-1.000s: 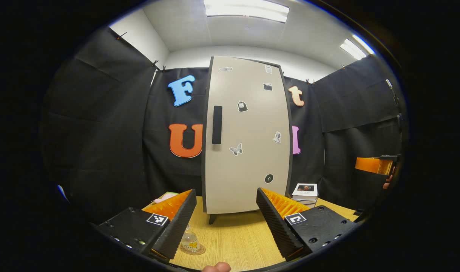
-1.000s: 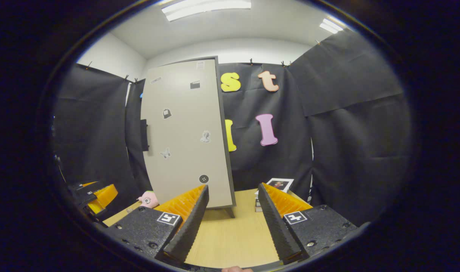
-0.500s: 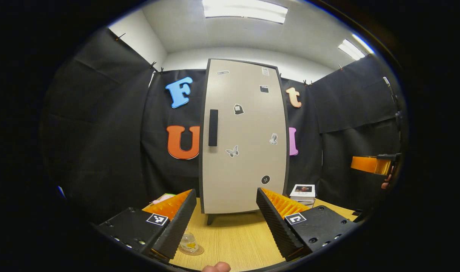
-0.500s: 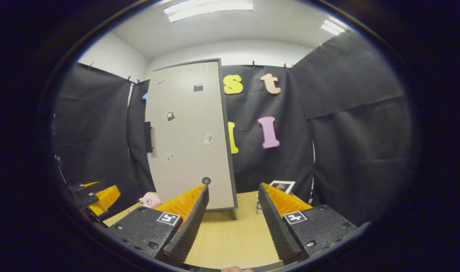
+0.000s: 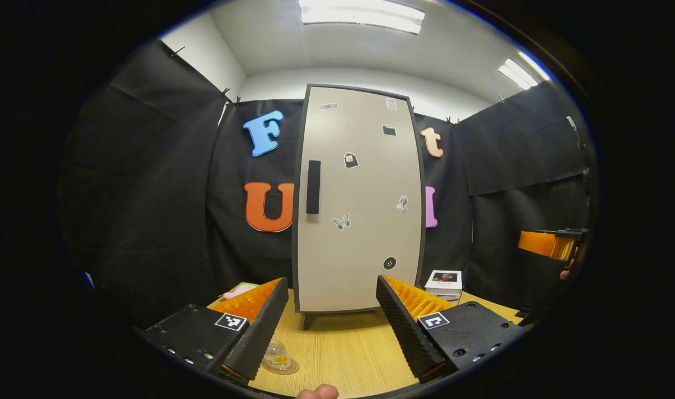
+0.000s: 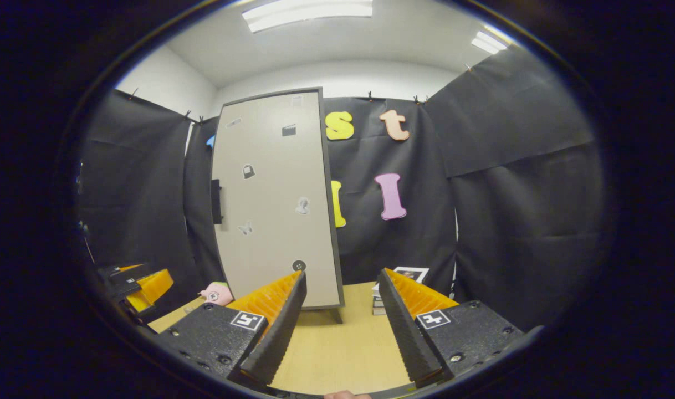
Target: Open the cabinet door with the right hand, grasp the bottle in the cabinet with the left hand and place it on the coaster, then close the cabinet door with the right hand.
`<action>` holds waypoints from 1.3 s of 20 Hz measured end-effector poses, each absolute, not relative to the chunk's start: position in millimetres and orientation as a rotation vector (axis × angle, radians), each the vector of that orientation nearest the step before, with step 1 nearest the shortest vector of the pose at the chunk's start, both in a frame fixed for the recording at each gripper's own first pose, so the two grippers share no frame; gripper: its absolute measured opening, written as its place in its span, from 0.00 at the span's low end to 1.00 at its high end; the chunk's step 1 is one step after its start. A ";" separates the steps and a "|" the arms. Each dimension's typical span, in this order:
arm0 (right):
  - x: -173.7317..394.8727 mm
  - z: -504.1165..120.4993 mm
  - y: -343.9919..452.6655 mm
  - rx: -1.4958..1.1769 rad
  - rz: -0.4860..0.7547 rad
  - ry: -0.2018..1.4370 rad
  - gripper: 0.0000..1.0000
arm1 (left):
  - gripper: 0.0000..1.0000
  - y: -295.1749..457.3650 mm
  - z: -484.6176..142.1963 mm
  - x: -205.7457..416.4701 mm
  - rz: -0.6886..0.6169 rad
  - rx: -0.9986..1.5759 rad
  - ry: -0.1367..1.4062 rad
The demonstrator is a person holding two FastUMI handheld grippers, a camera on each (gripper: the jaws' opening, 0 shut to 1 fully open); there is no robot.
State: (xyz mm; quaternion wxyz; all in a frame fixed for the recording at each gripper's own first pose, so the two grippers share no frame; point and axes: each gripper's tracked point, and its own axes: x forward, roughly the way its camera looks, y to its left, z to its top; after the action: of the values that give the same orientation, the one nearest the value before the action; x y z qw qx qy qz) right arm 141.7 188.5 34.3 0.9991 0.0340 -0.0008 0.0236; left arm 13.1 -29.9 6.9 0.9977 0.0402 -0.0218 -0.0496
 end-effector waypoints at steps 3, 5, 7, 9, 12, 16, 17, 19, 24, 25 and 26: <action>141.3 35.4 190.7 0.074 0.051 -0.003 0.86 | 0.96 -28.4 11.5 12.8 -0.095 0.085 -0.054; 140.2 35.5 192.1 0.069 0.053 -0.004 0.85 | 0.96 -28.1 12.5 12.5 -0.094 0.083 -0.055; 138.8 36.9 195.3 0.065 0.061 -0.008 0.85 | 0.96 -27.8 14.2 11.8 -0.093 0.083 -0.061; 138.3 38.3 196.6 0.056 0.063 -0.017 0.85 | 0.96 -27.3 15.6 11.0 -0.091 0.087 -0.065; 139.3 36.4 199.1 0.050 0.067 -0.015 0.86 | 0.96 -28.0 17.3 10.6 -0.092 0.088 -0.067; 140.1 37.9 200.6 0.049 0.072 -0.018 0.86 | 0.96 -29.9 20.7 9.7 -0.096 0.092 -0.074; 140.2 39.2 200.4 0.049 0.072 -0.020 0.86 | 0.96 -30.2 21.3 9.4 -0.097 0.094 -0.075; 142.0 38.6 200.7 0.054 0.074 -0.020 0.85 | 0.96 -31.3 22.5 9.5 -0.101 0.098 -0.076; 141.1 37.9 203.7 0.049 0.078 -0.022 0.85 | 0.96 -31.5 23.6 8.4 -0.101 0.093 -0.077; 140.5 37.8 204.2 0.049 0.079 -0.023 0.86 | 0.96 -31.9 23.1 8.4 -0.102 0.094 -0.075; 140.4 37.9 204.6 0.052 0.081 -0.025 0.85 | 0.96 -33.0 22.1 8.5 -0.104 0.094 -0.070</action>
State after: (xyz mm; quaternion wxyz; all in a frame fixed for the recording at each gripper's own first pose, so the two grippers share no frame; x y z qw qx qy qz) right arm 140.4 204.6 37.9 0.9988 0.0260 -0.0126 0.0406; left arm 8.5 -33.0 22.1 0.9969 0.0469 -0.0352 -0.0519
